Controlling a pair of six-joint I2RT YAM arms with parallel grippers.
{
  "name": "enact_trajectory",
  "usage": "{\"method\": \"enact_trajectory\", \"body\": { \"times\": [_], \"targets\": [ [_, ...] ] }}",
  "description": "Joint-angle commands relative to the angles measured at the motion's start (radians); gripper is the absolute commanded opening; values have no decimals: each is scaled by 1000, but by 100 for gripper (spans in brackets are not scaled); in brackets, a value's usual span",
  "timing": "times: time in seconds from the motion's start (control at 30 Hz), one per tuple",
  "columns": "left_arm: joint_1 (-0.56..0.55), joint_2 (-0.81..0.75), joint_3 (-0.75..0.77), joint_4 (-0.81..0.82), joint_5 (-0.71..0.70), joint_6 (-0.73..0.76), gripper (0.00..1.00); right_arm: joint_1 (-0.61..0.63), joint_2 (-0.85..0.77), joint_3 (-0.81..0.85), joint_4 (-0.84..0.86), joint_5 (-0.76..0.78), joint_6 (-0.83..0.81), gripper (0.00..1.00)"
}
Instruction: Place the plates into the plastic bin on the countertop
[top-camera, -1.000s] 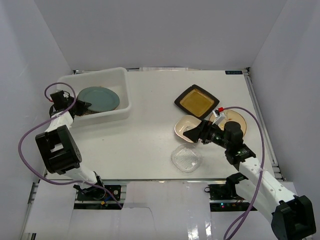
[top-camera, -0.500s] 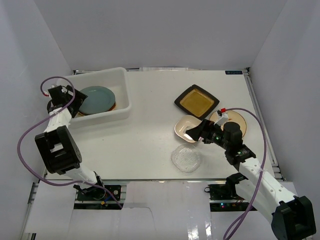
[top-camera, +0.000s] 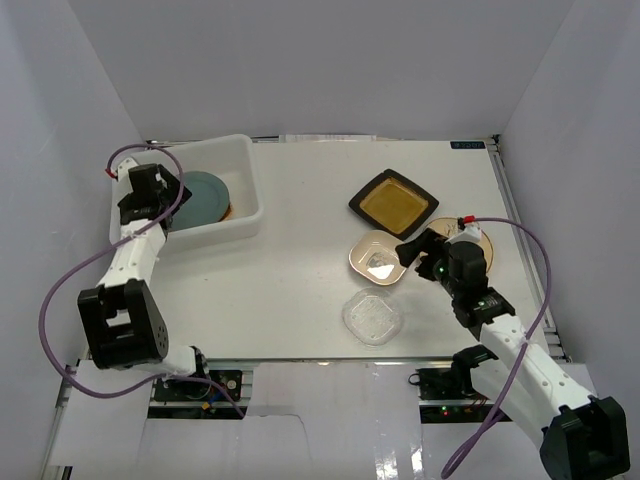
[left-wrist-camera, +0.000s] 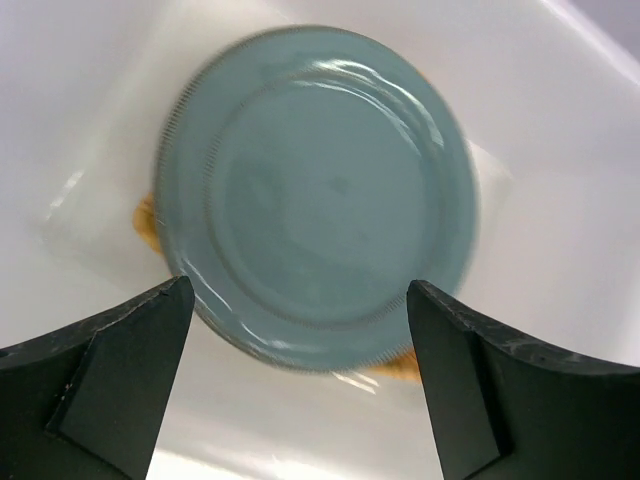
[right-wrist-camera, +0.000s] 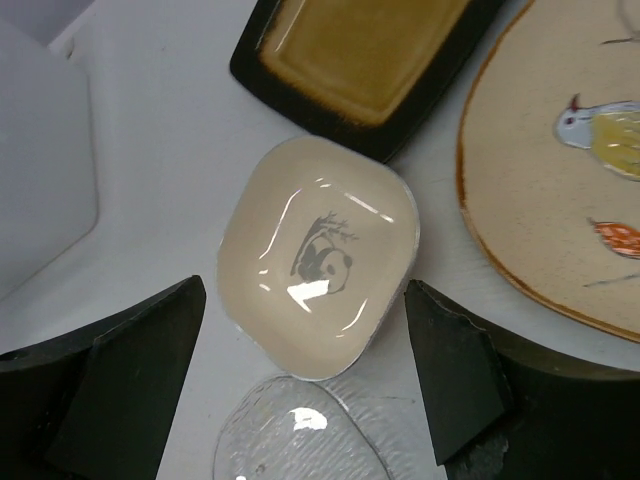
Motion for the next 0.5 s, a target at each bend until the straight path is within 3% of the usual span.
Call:
{"method": "enact_trajectory", "body": {
  "times": [0.0,0.13,0.23,0.47],
  "targets": [
    [-75,-179,-53,57,58,-15,98,-45,-36,24,-24,224,51,87],
    [-315,-369,-138,129,317,-20,98,-160,-64,-5,-73,289,98,86],
    [-443,-433,-195,130,419,-33,98,-275,-67,-17,-108,304,114,85],
    [-569,-477,-317,132,721,-24,98,-507,-24,-89,-155,303,140,82]
  ]
}}
